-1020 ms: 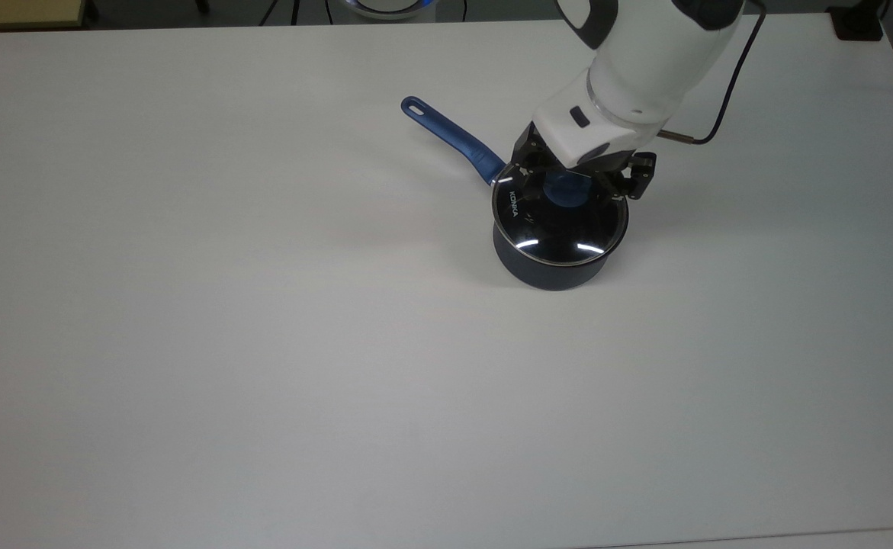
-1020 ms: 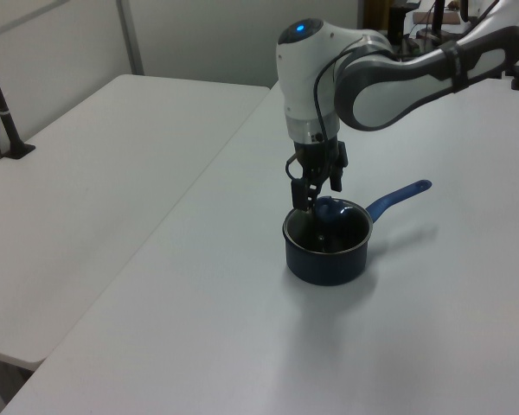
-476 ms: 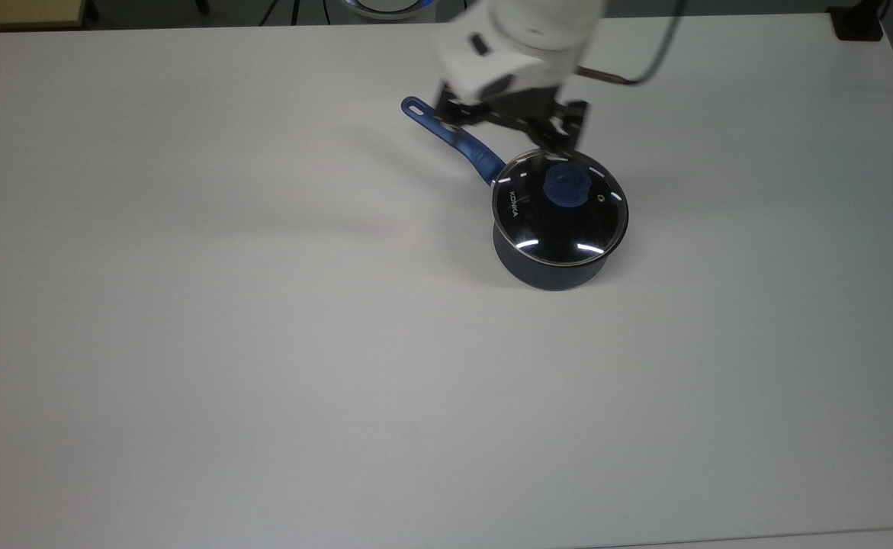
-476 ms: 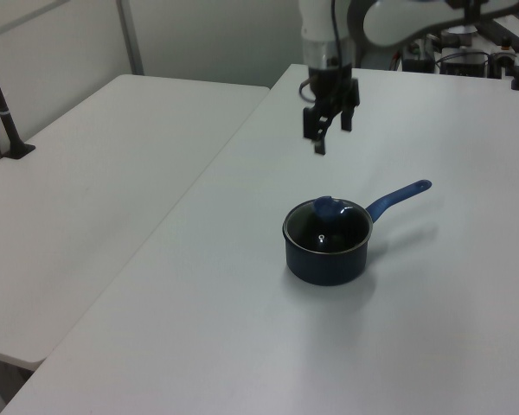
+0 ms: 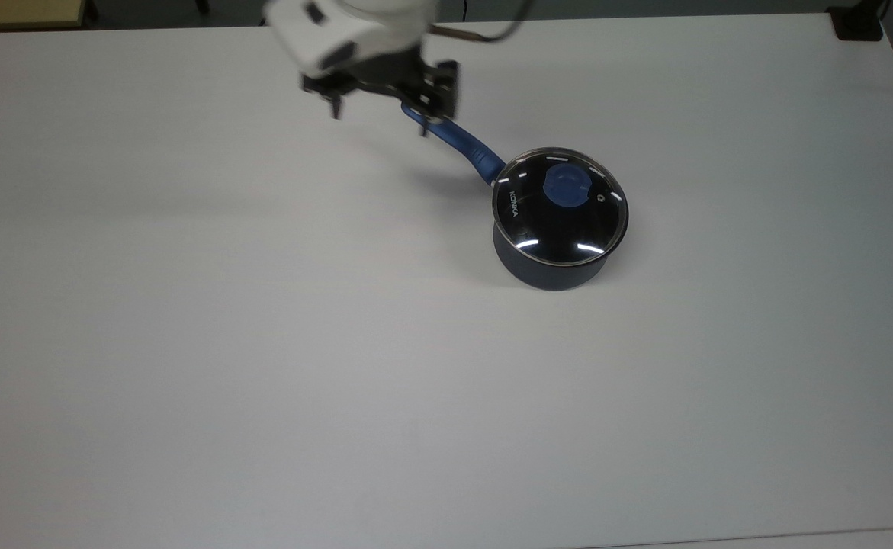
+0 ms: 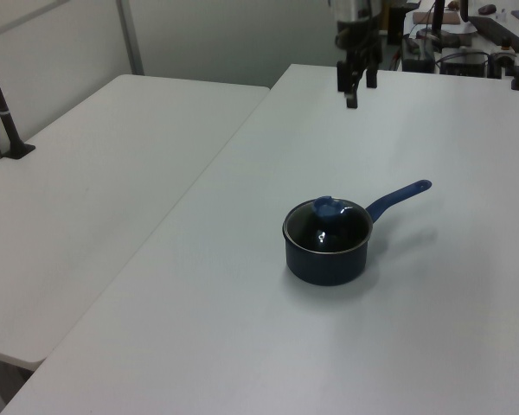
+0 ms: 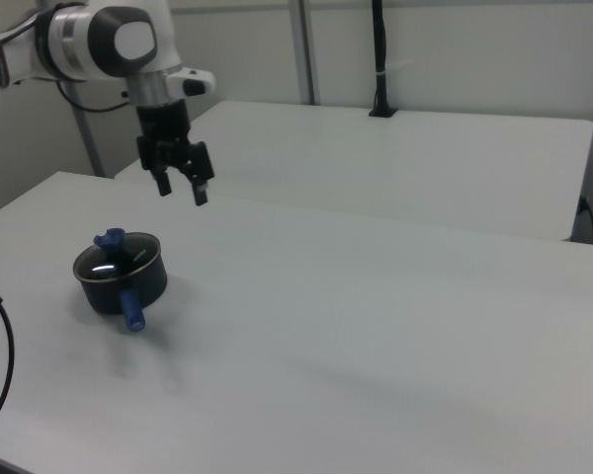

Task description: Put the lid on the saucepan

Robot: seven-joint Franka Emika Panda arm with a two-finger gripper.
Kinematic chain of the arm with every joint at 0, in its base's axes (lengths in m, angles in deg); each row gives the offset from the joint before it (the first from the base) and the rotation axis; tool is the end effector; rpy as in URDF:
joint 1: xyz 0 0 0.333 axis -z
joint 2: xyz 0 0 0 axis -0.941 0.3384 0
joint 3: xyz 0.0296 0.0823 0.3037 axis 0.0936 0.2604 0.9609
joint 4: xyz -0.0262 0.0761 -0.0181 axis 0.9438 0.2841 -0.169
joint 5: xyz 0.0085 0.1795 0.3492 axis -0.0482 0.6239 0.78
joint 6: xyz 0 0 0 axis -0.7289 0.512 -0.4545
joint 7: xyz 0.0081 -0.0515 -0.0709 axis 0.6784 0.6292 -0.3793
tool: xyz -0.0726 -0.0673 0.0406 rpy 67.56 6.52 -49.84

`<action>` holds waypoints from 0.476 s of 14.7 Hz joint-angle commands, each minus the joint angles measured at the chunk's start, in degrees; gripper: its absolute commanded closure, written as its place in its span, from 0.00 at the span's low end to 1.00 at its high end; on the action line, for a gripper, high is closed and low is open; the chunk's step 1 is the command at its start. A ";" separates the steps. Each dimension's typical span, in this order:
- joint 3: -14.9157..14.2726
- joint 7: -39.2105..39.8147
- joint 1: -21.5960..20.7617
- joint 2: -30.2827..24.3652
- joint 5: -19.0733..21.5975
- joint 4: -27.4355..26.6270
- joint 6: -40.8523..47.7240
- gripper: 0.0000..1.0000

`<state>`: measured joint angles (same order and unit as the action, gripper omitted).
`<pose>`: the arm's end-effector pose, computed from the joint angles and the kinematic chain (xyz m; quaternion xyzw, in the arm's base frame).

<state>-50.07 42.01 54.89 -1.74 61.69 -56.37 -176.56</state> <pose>0.6231 0.0462 0.5525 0.9959 -0.0728 -0.0390 0.0368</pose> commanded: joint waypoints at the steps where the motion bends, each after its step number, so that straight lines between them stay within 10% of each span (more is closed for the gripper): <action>1: 0.22 3.44 3.37 -6.23 -0.23 -6.16 0.32 0.00; 7: 0.13 3.44 5.75 -6.32 -0.58 -5.37 -0.73 0.00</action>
<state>-50.10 44.71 60.01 -6.45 61.69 -60.04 -176.54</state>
